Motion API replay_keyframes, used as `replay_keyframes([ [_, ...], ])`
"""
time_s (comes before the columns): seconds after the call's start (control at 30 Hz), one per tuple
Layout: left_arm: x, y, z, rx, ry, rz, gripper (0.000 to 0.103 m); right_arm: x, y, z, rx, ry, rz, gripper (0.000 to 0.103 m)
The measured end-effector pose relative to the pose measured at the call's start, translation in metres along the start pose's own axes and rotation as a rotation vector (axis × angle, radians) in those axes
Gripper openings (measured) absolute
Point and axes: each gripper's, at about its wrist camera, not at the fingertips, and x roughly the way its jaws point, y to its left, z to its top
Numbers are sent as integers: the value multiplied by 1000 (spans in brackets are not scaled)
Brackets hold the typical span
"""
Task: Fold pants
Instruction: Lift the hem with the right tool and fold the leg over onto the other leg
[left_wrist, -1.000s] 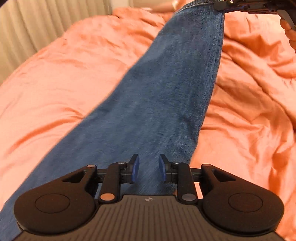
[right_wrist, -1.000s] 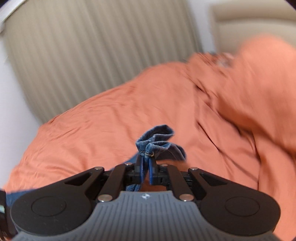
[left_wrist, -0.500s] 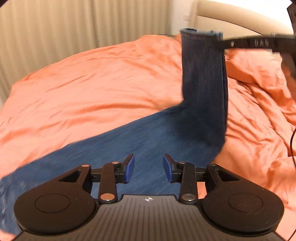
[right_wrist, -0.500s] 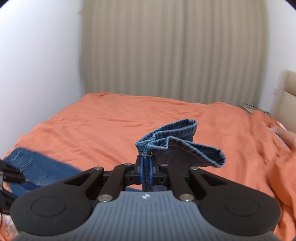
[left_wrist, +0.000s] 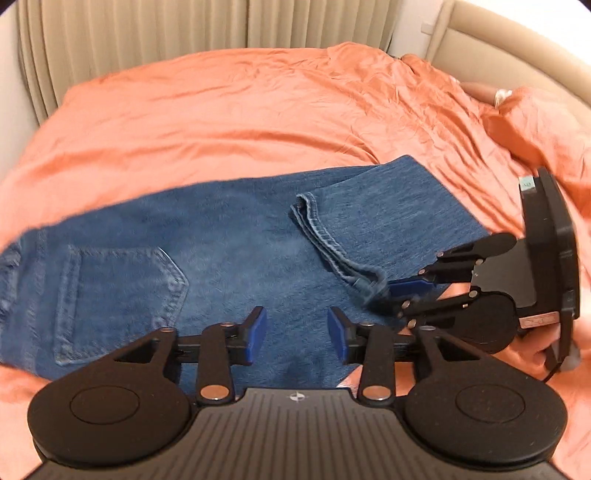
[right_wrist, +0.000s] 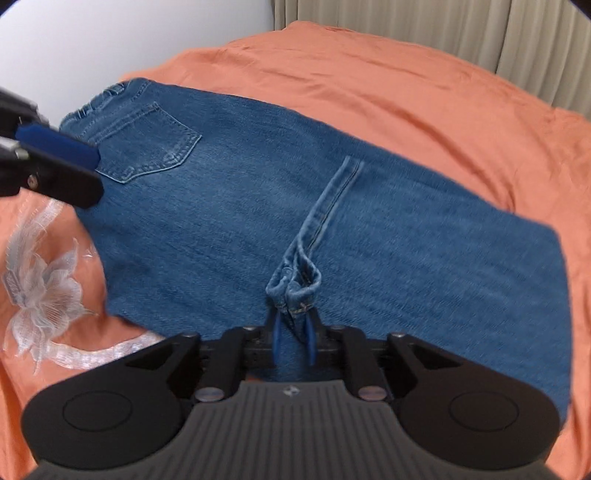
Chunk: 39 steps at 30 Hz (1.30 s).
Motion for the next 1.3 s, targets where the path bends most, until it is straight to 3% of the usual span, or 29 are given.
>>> replay_keyframes([
  [0.13,16,15,-2,-103,-5,-97,53,-6,-15,4,47,-1,81,31],
  [0.37,63,28,12,-342,-9,-253,55,-32,-45,13,55,-58,0,39],
  [0.53,104,36,21,-456,1,-277,55,-39,-90,4,114,-78,-87,39],
  [0.7,144,37,22,-510,57,-299,53,-44,-136,-16,272,-73,-77,39],
  [0.83,161,41,21,-529,60,-326,52,-41,-154,-28,296,-73,-88,39],
  [0.87,164,43,22,-538,57,-331,40,-41,-158,-31,304,-80,-91,39],
  [0.93,161,41,23,-530,45,-306,22,-42,-166,-35,331,-95,-88,39],
  [1.03,140,22,31,-395,-46,-249,19,-43,-177,-40,359,-115,-104,39],
  [1.1,118,9,43,-296,-120,-245,8,-48,-184,-43,373,-128,-109,39],
  [1.2,85,-1,64,-167,-216,-251,7,-53,-190,-42,378,-156,-121,38],
  [1.3,83,0,76,-118,-212,-200,7,-56,-199,-36,396,-182,-122,36],
])
